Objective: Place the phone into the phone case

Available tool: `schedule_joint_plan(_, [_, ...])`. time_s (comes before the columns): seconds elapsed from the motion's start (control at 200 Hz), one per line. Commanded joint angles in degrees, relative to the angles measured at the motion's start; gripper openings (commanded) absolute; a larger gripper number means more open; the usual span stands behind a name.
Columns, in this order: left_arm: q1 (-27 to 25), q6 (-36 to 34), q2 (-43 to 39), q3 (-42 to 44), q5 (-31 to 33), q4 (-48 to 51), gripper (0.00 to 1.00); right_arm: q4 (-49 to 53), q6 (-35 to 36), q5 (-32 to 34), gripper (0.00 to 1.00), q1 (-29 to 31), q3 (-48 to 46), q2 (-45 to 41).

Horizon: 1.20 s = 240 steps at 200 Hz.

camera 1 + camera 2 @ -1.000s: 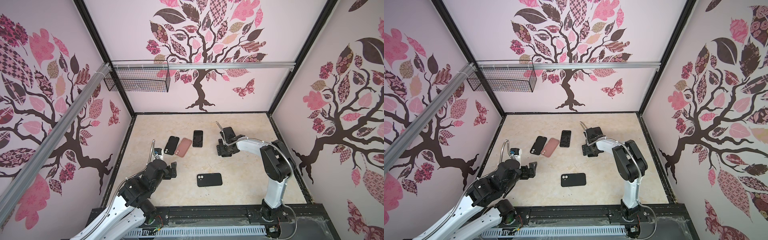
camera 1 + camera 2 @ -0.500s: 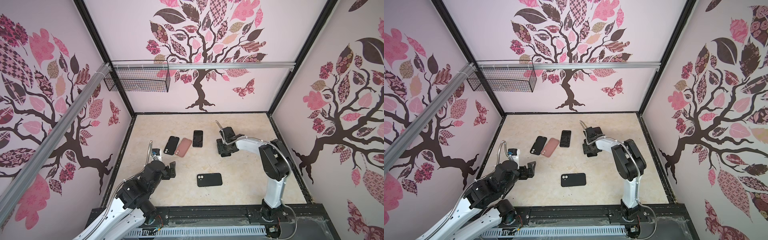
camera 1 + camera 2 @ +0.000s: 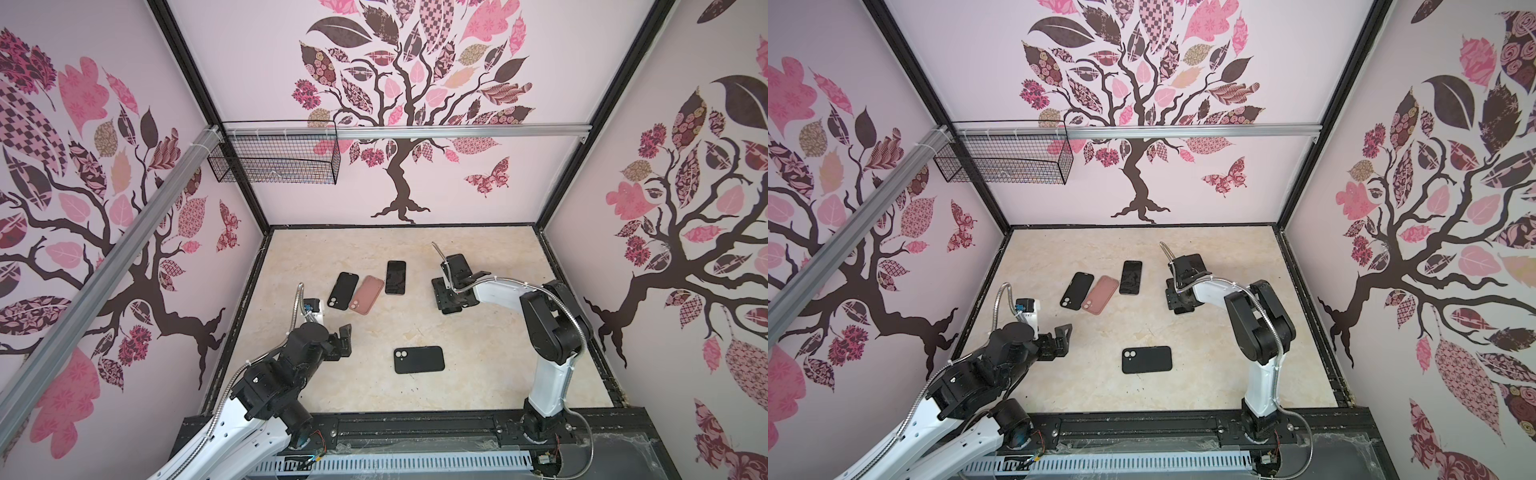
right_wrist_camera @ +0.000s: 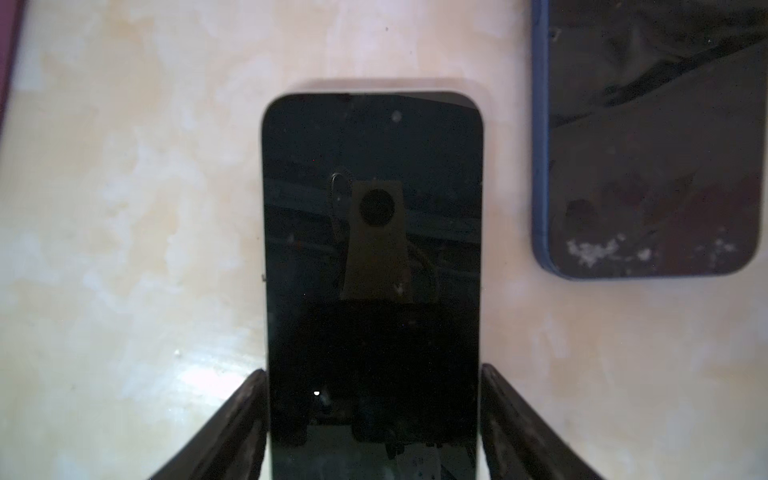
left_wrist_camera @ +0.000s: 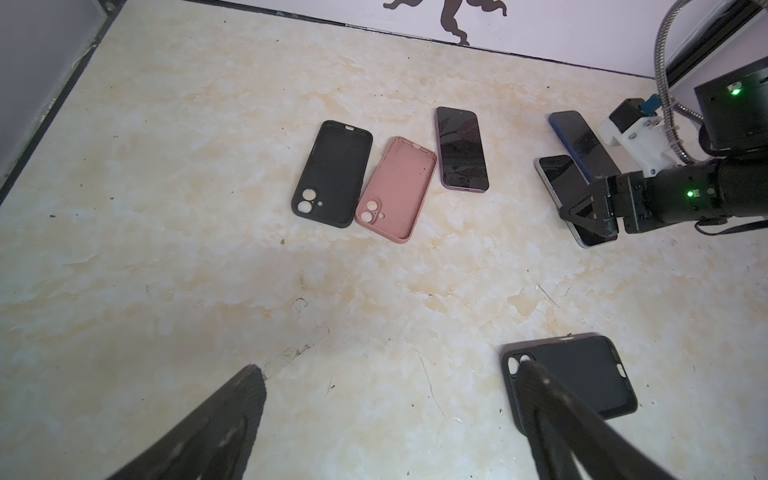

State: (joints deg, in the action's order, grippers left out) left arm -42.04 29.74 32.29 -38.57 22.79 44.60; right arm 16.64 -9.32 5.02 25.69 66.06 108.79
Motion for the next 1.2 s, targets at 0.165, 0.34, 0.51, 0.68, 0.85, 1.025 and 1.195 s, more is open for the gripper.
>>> schedule_joint_plan(0.165, [0.20,-3.33,2.07,-2.27,-5.75,-1.00,0.97,2.43,0.67,-5.94,0.39,0.28,-2.19,-7.74])
schedule_joint_plan(0.34, [0.21,-3.02,3.85,-3.52,-11.04,-1.63,0.97,1.52,-0.01,-10.11,0.36,0.36,-4.51,-13.90])
schedule_joint_plan(0.51, [0.28,-3.21,7.34,-5.87,-16.18,-2.15,0.97,-0.91,-1.39,-12.10,0.35,1.21,-8.61,-21.67])
schedule_joint_plan(0.68, [0.29,-3.02,11.51,-8.26,-21.99,-3.57,0.97,-0.95,-2.75,-13.57,0.31,1.95,-11.09,-27.96])
schedule_joint_plan(0.85, [0.35,-1.76,14.75,-8.94,-29.23,-6.99,0.97,-0.57,-3.06,-13.81,0.31,4.46,-12.74,-33.39])
schedule_joint_plan(1.025, [0.91,0.74,17.92,-9.13,-37.27,-12.02,0.97,-0.90,-2.57,-12.65,0.32,9.44,-14.15,-38.06])
schedule_joint_plan(1.195, [1.66,2.51,19.99,-9.69,-43.12,-16.02,0.97,-2.05,-2.32,-12.55,0.32,12.75,-15.99,-41.41])
